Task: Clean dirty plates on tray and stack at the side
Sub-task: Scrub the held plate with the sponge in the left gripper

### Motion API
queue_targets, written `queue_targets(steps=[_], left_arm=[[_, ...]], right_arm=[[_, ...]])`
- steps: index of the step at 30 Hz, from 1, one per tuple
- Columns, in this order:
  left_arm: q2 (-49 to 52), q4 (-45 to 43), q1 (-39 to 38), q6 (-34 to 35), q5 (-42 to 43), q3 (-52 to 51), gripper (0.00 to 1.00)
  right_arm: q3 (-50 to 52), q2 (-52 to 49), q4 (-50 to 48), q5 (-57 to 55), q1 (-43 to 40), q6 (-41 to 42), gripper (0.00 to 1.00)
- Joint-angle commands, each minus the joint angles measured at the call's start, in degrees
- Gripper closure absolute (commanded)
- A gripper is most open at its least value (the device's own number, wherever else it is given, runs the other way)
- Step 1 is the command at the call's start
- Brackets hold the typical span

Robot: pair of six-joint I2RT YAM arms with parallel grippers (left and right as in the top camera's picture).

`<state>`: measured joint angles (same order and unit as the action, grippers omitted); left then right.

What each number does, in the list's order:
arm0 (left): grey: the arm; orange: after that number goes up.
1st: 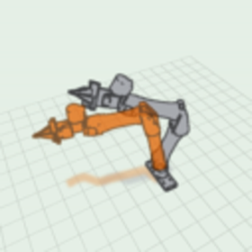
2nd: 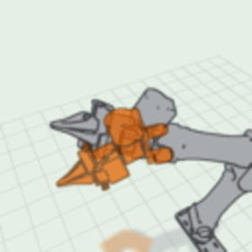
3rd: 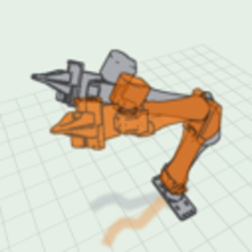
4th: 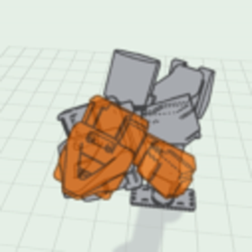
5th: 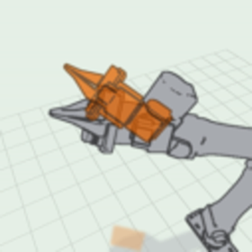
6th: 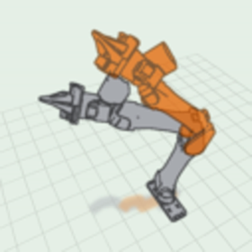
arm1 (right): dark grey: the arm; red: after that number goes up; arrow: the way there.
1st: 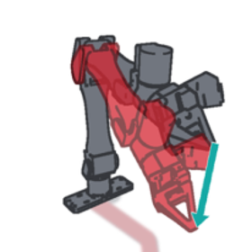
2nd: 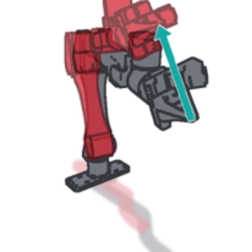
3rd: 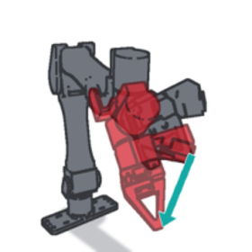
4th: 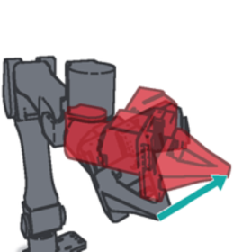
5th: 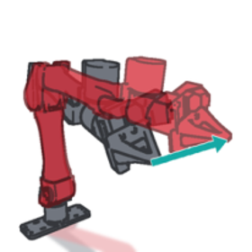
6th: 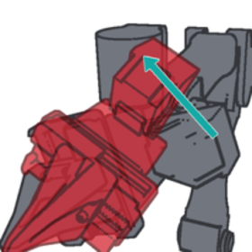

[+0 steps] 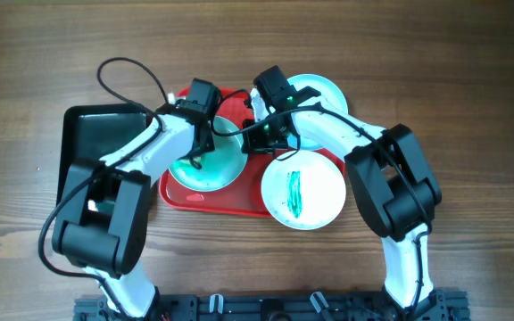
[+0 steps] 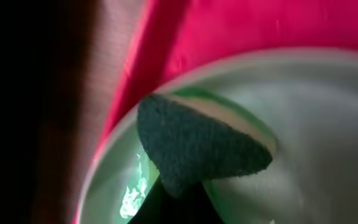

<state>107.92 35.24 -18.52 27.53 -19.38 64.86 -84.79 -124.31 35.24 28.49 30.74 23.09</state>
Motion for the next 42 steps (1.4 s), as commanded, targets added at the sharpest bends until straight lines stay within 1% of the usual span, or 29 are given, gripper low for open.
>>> queue_targets(steps=[1, 2, 4, 6, 7, 10, 11, 13, 14, 15, 16, 17, 19, 20, 22, 24, 27, 28, 30, 31, 34, 35, 37, 38, 42], left_arm=[[2.0, -6.0, 0.2, 3.4, -6.9, -1.0, 0.96], [2.0, -7.0, 0.1, 3.4, -4.9, -1.0, 0.96], [2.0, -8.1, -0.2, 1.2, 6.5, -1.0, 0.96], [2.0, -7.6, -0.4, -6.7, 24.6, -1.0, 0.96], [2.0, -6.8, -0.4, -9.5, 31.2, -1.0, 0.96], [2.0, -2.8, -0.3, -15.7, 42.8, -1.0, 0.96], [2.0, -0.2, -0.3, -17.4, 44.7, -1.0, 0.96], [2.0, 5.1, -0.3, -19.0, 44.1, -1.0, 0.96], [2.0, 6.3, -0.3, -19.7, 43.5, -1.0, 0.96], [2.0, 7.7, -0.3, -19.6, 40.9, -1.0, 0.96], [2.0, 9.1, -0.3, -19.1, 36.4, -1.0, 0.96], [2.0, 10.0, -0.3, -15.4, 28.5, -1.0, 0.96], [2.0, 11.8, -0.4, -5.2, 12.6, -1.0, 0.96], [2.0, 12.7, -0.4, -1.7, 6.7, -1.0, 0.96], [2.0, 12.3, -0.4, 3.0, -0.7, -1.0, 0.96], [2.0, 9.2, -0.4, 4.5, -3.2, -1.0, 0.96], [2.0, 2.3, -0.5, 4.5, -2.2, -1.0, 0.96], [2.0, -1.7, -0.6, 4.5, 0.0, -1.0, 0.96], [2.0, -6.7, -0.8, 4.2, 4.3, -1.0, 0.96], [2.0, -10.8, -0.8, 3.0, 9.8, -1.0, 0.96], [2.0, -15.5, -0.8, -4.7, 26.8, -1.0, 0.96], [2.0, -15.6, -0.7, -7.9, 32.1, -1.0, 0.96], [1.9, -13.1, -0.5, -10.9, 36.7, -1.0, 0.96], [1.8, -11.6, -0.3, -10.9, 37.5, -0.9, 0.96], [-0.7, -0.1, 3.1, -10.9, 38.4, 1.4, 0.96]], right_arm=[[0.2, -1.0, 0.3, -0.4, -0.7, -0.6, 0.96], [0.2, -1.0, 0.3, -0.5, -0.7, -0.6, 0.96], [0.2, -1.0, 0.3, -0.6, -0.7, -0.6, 0.96], [0.2, -1.0, 0.3, -0.6, -0.7, -0.6, 0.96], [0.2, -1.0, 0.3, -0.6, -0.7, -0.6, 0.96], [0.2, -1.0, 0.3, -1.0, -0.7, -0.6, 0.96], [0.2, -1.0, 0.3, -1.0, -0.7, -0.6, 0.96], [0.2, -1.0, 0.4, -1.0, -0.7, -0.6, 0.96], [0.2, -1.0, 0.3, -1.0, -0.7, -0.6, 0.96], [0.2, -1.0, 0.4, -1.0, -0.7, -0.6, 0.96], [0.2, -1.0, 0.4, -1.0, -0.7, -0.6, 0.96], [0.2, -1.0, 0.4, -1.0, -0.7, -0.6, 0.96], [0.2, -1.0, 0.4, -1.0, -0.7, -0.6, 0.96], [0.2, -1.0, 0.3, -1.0, -0.7, -0.6, 0.95], [0.2, -1.0, 0.3, -1.0, -0.7, -0.5, 0.96], [0.2, -1.0, 0.3, -1.0, -0.7, -0.6, 0.96], [0.2, -1.0, 0.3, -1.0, -0.7, -0.6, 0.96], [0.2, -1.0, 0.3, -1.0, -0.7, -0.6, 0.96], [0.2, -1.0, 0.4, -1.0, -0.7, -0.6, 0.96], [0.2, -1.0, 0.4, -1.0, -0.7, -0.6, 0.96], [0.2, -1.0, 0.4, -1.0, -0.7, -0.6, 0.96], [0.2, -1.0, 0.4, -1.0, -0.7, -0.6, 0.96], [0.2, -1.0, 0.4, -1.0, -0.7, -0.6, 0.96], [0.2, -1.0, 0.4, -1.0, -0.7, -0.6, 0.96], [0.2, -1.0, 0.5, -1.0, -0.7, -0.6, 0.96]])
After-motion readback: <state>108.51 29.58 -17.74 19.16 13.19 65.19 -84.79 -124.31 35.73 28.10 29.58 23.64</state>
